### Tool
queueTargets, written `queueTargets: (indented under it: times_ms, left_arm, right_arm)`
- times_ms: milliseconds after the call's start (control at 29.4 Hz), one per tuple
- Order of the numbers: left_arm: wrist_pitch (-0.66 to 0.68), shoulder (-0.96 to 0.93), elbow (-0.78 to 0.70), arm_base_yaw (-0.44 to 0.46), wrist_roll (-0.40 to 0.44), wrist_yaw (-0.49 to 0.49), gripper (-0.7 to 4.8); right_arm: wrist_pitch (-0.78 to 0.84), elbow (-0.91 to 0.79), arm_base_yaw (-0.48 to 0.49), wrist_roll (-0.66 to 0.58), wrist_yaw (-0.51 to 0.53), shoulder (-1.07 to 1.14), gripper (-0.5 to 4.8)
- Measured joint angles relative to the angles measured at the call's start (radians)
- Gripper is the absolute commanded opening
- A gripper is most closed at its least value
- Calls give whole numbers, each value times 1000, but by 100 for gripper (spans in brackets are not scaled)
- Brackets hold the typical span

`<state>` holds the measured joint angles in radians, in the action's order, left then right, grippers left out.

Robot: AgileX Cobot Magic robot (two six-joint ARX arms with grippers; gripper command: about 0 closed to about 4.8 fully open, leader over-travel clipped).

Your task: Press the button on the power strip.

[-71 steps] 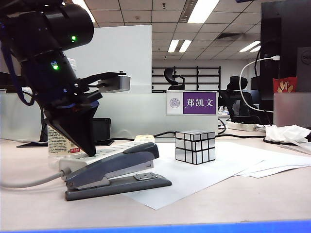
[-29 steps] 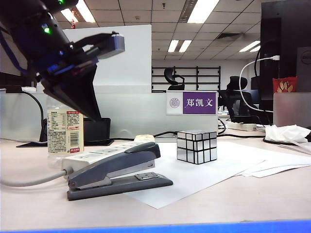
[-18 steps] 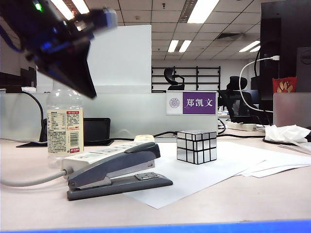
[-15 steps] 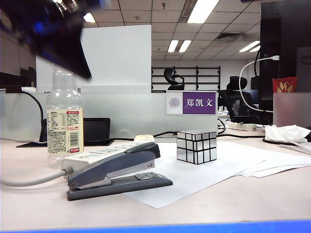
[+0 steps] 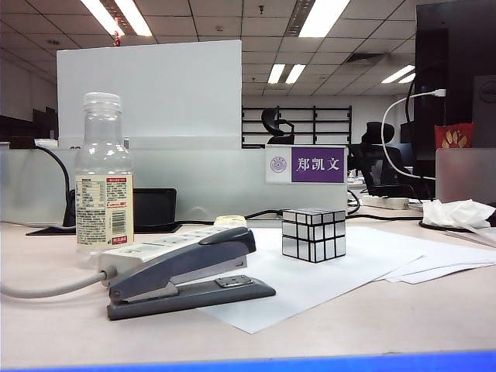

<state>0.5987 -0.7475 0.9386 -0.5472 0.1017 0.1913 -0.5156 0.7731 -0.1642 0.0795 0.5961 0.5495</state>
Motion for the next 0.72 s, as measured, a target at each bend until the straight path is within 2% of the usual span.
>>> queueTargets:
  times_ms: [204, 341, 511, 715]
  left_arm:
    - [111, 116, -10, 0, -29, 37, -5]
    - [153, 222, -67, -1, -32, 137, -5]
    - [154, 407, -148, -1, -79, 169, -5]
    - [159, 557, -214, -1, -87, 247, -5]
  right_arm:
    - [-48, 0, 14, 0, -89, -104, 0]
    - [-93, -4, 13, 0, -126, -181, 0]
    - [-117, -46, 13, -3, -130, -280, 0]
    - [-121, -93, 13, -69, -151, -354, 0]
